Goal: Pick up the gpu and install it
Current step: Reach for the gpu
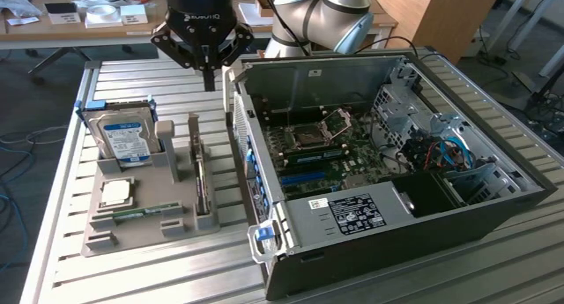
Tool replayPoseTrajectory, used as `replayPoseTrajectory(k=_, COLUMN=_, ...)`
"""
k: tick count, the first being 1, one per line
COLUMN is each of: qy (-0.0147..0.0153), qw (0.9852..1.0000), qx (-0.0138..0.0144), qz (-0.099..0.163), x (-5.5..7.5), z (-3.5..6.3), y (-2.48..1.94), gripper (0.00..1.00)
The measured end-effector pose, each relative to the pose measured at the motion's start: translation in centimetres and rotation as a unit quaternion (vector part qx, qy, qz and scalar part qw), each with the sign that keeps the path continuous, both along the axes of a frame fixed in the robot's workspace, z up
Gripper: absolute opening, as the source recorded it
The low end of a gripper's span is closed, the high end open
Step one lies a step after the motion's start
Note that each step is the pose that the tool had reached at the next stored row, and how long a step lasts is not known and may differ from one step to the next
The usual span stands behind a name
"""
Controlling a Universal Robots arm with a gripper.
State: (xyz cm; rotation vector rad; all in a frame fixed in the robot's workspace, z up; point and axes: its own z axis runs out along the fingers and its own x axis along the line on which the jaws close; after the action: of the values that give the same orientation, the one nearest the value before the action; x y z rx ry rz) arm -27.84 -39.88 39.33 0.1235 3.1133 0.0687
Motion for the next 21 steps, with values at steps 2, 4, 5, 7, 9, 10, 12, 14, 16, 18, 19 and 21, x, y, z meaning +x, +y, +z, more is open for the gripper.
replayPoseTrajectory(k=2, qy=0.0000, qw=1.0000, qx=0.0000, qz=0.000, x=-0.1, z=0.00, y=0.00, gripper=0.11)
replayPoseTrajectory(k=4, qy=0.0000, qw=1.0000, qx=0.0000, qz=0.000, x=-0.2, z=0.00, y=0.00, gripper=0.11)
replayPoseTrajectory(k=5, qy=0.0000, qw=1.0000, qx=0.0000, qz=0.000, x=-0.2, z=0.00, y=0.00, gripper=0.11)
replayPoseTrajectory(k=7, qy=0.0000, qw=1.0000, qx=0.0000, qz=0.000, x=-0.3, z=0.00, y=0.00, gripper=0.11)
replayPoseTrajectory(k=9, qy=0.0000, qw=1.0000, qx=0.0000, qz=0.000, x=-0.3, z=0.00, y=0.00, gripper=0.11)
replayPoseTrajectory(k=10, qy=0.0000, qw=1.0000, qx=0.0000, qz=0.000, x=-0.3, z=0.00, y=0.00, gripper=0.11)
replayPoseTrajectory(k=12, qy=0.0000, qw=1.0000, qx=0.0000, qz=0.000, x=-0.3, z=0.00, y=0.00, gripper=0.11)
replayPoseTrajectory(k=14, qy=0.0000, qw=1.0000, qx=0.0000, qz=0.000, x=-0.5, z=0.00, y=0.00, gripper=0.11)
replayPoseTrajectory(k=16, qy=0.0000, qw=1.0000, qx=0.0000, qz=0.000, x=-0.6, z=0.00, y=0.00, gripper=0.11)
replayPoseTrajectory(k=18, qy=0.0000, qw=1.0000, qx=0.0000, qz=0.000, x=-0.8, z=0.00, y=0.00, gripper=0.11)
replayPoseTrajectory(k=19, qy=0.0000, qw=1.0000, qx=0.0000, qz=0.000, x=-0.9, z=0.00, y=0.00, gripper=0.11)
replayPoseTrajectory(k=21, qy=0.0000, qw=1.0000, qx=0.0000, qz=0.000, x=-1.1, z=0.00, y=0.00, gripper=0.11)
